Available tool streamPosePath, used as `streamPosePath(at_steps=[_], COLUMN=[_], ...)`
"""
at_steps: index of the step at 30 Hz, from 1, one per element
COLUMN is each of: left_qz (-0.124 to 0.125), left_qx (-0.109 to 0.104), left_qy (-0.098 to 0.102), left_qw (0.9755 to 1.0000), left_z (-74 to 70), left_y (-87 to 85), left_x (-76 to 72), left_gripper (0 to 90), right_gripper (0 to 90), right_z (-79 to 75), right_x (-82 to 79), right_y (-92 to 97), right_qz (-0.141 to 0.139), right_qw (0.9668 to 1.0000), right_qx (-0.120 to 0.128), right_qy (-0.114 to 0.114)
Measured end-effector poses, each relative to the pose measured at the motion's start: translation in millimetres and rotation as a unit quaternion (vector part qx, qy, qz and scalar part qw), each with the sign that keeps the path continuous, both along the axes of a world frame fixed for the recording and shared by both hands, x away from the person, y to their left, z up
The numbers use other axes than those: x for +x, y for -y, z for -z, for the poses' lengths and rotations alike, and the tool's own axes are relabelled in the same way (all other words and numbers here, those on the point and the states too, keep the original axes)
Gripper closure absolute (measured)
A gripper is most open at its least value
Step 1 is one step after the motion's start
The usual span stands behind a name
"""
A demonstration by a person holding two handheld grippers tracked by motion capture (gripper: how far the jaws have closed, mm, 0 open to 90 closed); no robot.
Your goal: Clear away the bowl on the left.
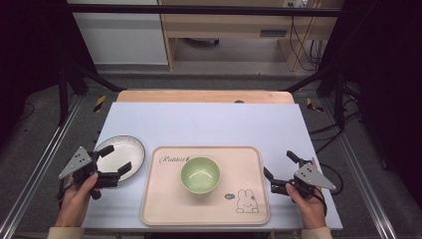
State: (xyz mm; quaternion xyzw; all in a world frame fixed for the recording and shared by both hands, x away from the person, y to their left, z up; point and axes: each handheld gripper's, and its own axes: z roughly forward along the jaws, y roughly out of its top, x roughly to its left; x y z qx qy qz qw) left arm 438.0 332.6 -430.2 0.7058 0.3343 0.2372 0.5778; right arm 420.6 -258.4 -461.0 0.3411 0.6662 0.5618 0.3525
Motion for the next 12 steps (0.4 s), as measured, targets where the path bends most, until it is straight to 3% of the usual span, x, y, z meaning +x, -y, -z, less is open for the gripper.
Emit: streamPosePath(at_steps=[6, 12], left_qz=[-0.006, -0.009], left_qx=[0.008, 0.007], left_qy=[-0.022, -0.026], left_qw=[0.9997, 0.9996], left_z=[9.0, 10.9], left_y=[-1.0, -3.0], left_x=[2.8, 4.8], left_gripper=[4.4, 4.5], right_gripper=[2.7, 2.7], right_z=[0.1, 0.0], right_x=[0.0, 0.2], right_y=[-0.6, -0.5], right_qz=[-0.001, -0.001], right_qw=[1.0000, 1.0000], right_qx=[-0.001, 0.000], right_qy=[0.001, 0.001])
